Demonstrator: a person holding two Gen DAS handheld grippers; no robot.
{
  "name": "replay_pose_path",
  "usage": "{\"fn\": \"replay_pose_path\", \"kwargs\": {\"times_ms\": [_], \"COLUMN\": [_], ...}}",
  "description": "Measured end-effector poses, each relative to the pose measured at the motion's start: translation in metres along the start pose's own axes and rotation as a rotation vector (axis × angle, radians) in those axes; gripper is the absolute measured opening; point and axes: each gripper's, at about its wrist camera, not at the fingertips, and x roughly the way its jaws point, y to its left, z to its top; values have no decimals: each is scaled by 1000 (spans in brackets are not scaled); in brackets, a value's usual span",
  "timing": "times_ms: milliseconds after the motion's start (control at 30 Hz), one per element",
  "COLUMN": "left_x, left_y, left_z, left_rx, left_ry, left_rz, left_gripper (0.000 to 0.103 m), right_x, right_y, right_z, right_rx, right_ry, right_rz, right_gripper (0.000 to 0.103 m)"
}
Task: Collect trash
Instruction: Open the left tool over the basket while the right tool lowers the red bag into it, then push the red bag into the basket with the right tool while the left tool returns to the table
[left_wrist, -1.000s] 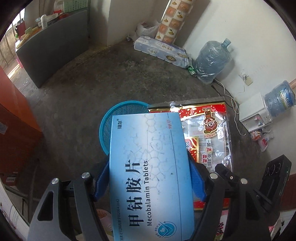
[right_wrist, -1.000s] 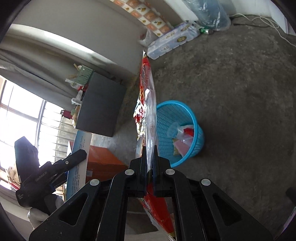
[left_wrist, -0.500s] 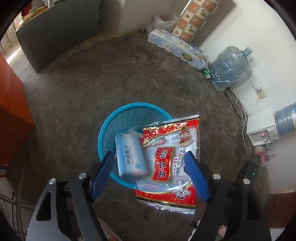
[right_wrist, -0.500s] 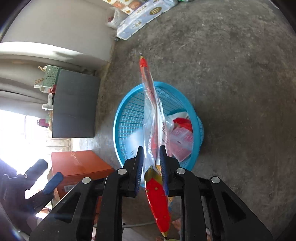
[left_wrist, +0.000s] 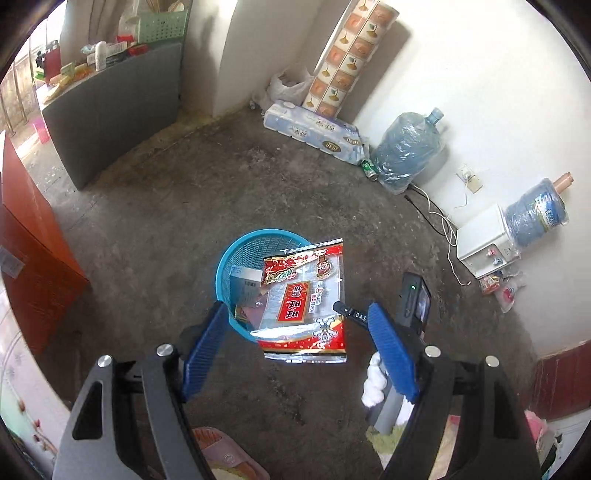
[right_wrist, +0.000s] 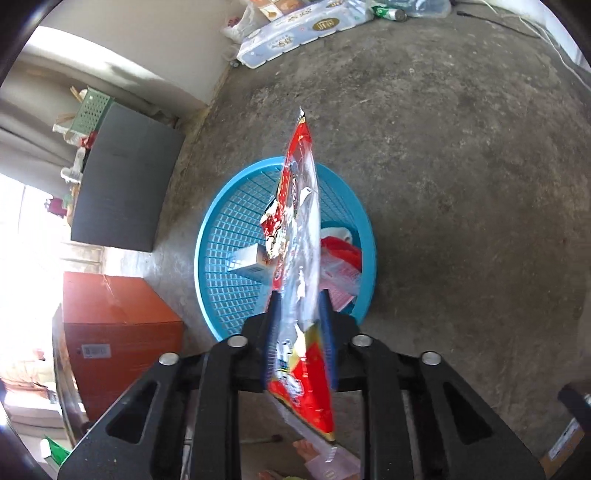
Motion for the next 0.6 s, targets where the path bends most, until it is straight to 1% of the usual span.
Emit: {"fn": "replay_pose_path", "kwargs": {"times_ms": [67,133,200,267,333,400,467,533,600], "left_x": [-32,-62,-91,-118,-144,-171,-197,-221,-242], "left_y": [10,28,51,75,101,126,150,174,193], "left_z": [-15,-33,-54,-77,-99,-123,-145,-167,-186], "left_rx": [5,-24,-66,-118,-184,-248,-313,-383,-447], "left_ry": [-24,-30,-45,-66,-88,-124,-166,-210,-248], "left_rz": [3,-14,-28,-22,0,28,64,94,121], "left_gripper": [76,76,76,76,76,76,76,76,76], "right_x": [3,10,22,41,66,92,118,141,158], "right_y": [14,34,56,76,91,99,100,97,90], "right_z": [0,0,-2,-6,-13,-22,-30,-34,-33], "right_rx": [-69,-169,-303,-451,-601,-737,-834,-890,-907], "right_ry": [-12,-28,-34,-29,-12,36,97,167,226], "right_rz": [-48,-128,-232,-352,-463,-535,-593,-639,-681], "right_gripper": [7,6,6,4,3,3,3,2,2]}}
